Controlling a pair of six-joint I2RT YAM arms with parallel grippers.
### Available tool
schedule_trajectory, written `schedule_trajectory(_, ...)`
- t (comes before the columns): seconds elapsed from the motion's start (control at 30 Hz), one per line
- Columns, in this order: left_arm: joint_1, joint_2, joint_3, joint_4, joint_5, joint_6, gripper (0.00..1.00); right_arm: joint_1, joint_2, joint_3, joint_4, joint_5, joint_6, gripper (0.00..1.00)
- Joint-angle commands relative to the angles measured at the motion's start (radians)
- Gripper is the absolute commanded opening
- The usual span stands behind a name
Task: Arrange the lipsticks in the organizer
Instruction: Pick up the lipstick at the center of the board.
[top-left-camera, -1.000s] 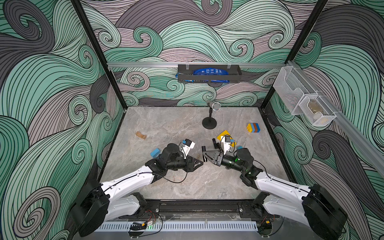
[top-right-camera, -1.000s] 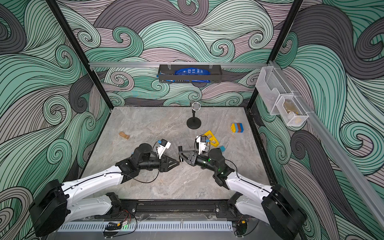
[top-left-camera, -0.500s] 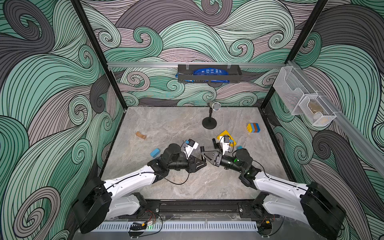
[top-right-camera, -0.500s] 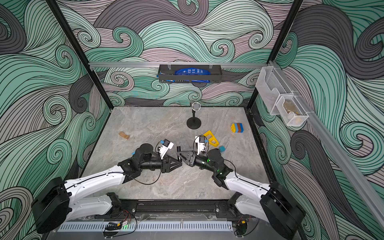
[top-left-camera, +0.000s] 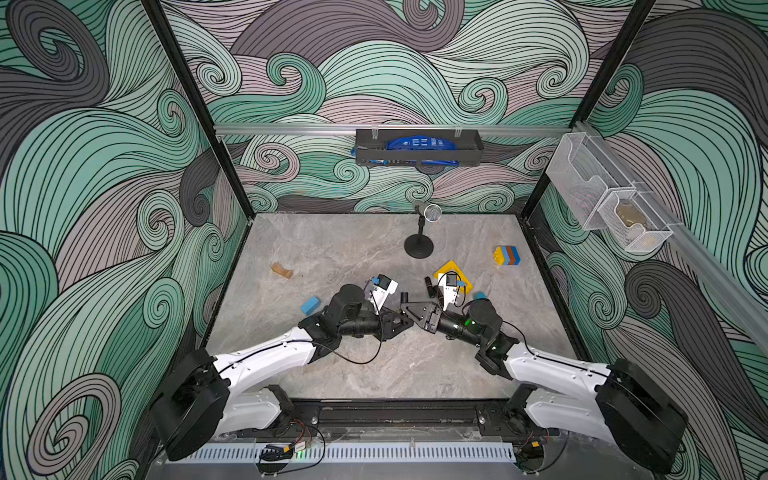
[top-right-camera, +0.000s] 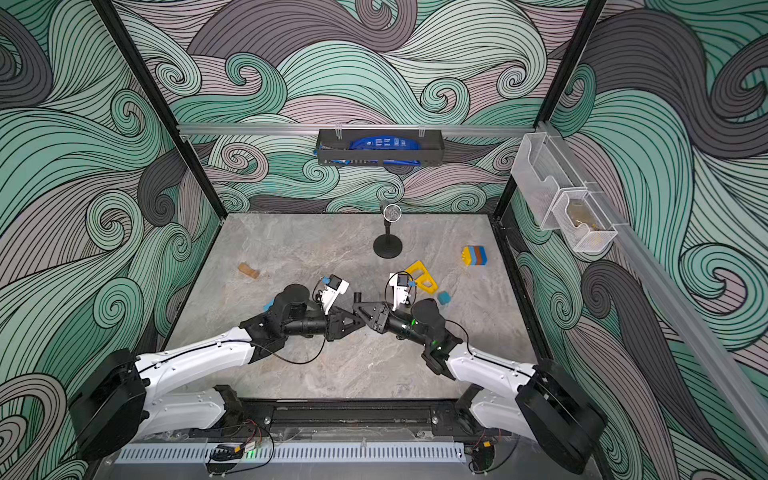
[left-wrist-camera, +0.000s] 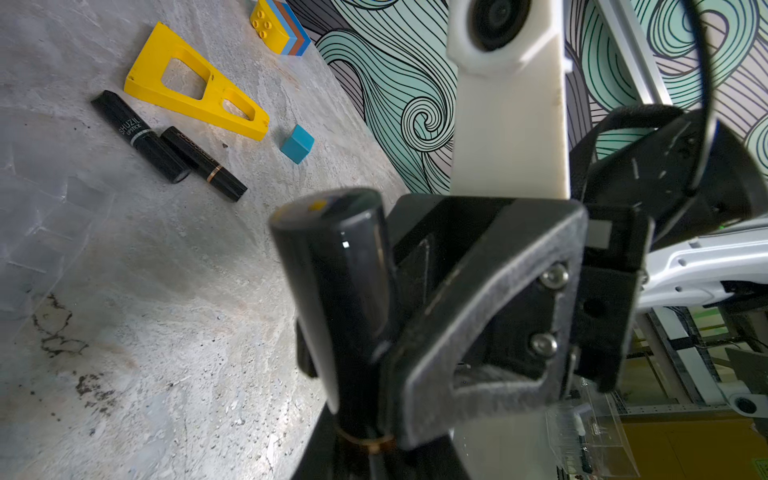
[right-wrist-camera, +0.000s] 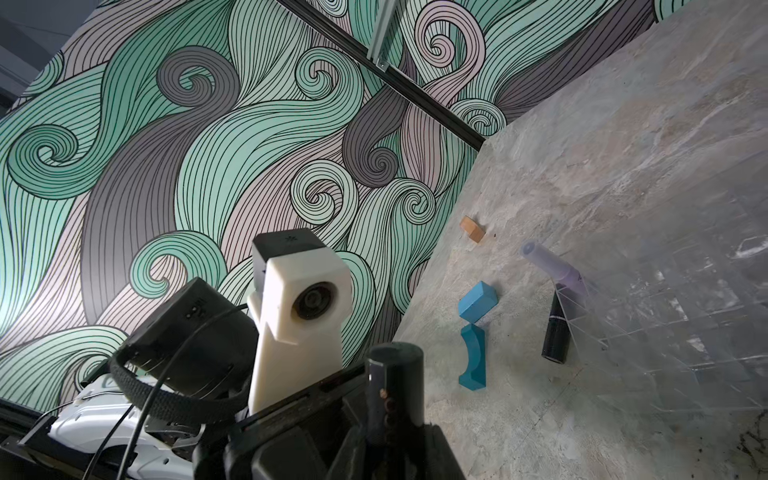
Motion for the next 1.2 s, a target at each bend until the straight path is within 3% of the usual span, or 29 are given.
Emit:
schedule_trajectory(0.0,0.001,-0.016,0.023,-0.032,-0.022,0.079,0.0,-0.011,-0.007,0.029,-0.052,-0.014,0.01,0.39)
schedule_trajectory(0.1,0.004,-0.048,0.023,-0.142,-0.078,0.161,0.0,-0.118,-0.055,0.077,-0.239,-0.102,-0.021,0.53)
schedule_trajectory(0.17,0.004,-0.054,0.01,-0.153,-0.088,0.195,0.0,-0.204,-0.067,0.175,-0.449,-0.203,-0.146,0.59)
schedule_trajectory(0.3,0.004,-0.026,0.008,-0.101,-0.021,0.226,0.0,-0.267,-0.006,0.399,-0.837,-0.339,-0.419,0.63)
schedule_trajectory(0.4,0.004,0.001,0.035,-0.112,0.028,0.268,0.0,-0.244,0.065,0.522,-0.992,-0.388,-0.5,0.62)
schedule_trajectory(0.67,0.004,-0.035,0.044,-0.166,-0.002,0.327,0.0,-0.153,0.134,0.612,-1.086,-0.362,-0.543,0.52)
schedule_trajectory(0.9,0.004,-0.047,0.039,-0.188,-0.034,0.353,0.0,-0.167,0.142,0.609,-1.173,-0.291,-0.587,0.54)
schedule_trajectory(1.0,0.004,-0.055,0.038,-0.201,-0.057,0.363,0.0,-0.226,0.126,0.585,-1.15,-0.347,-0.568,0.54)
schedule_trajectory(1.17,0.001,-0.047,0.042,-0.205,-0.056,0.377,0.0,-0.161,0.139,0.619,-1.173,-0.355,-0.608,0.54)
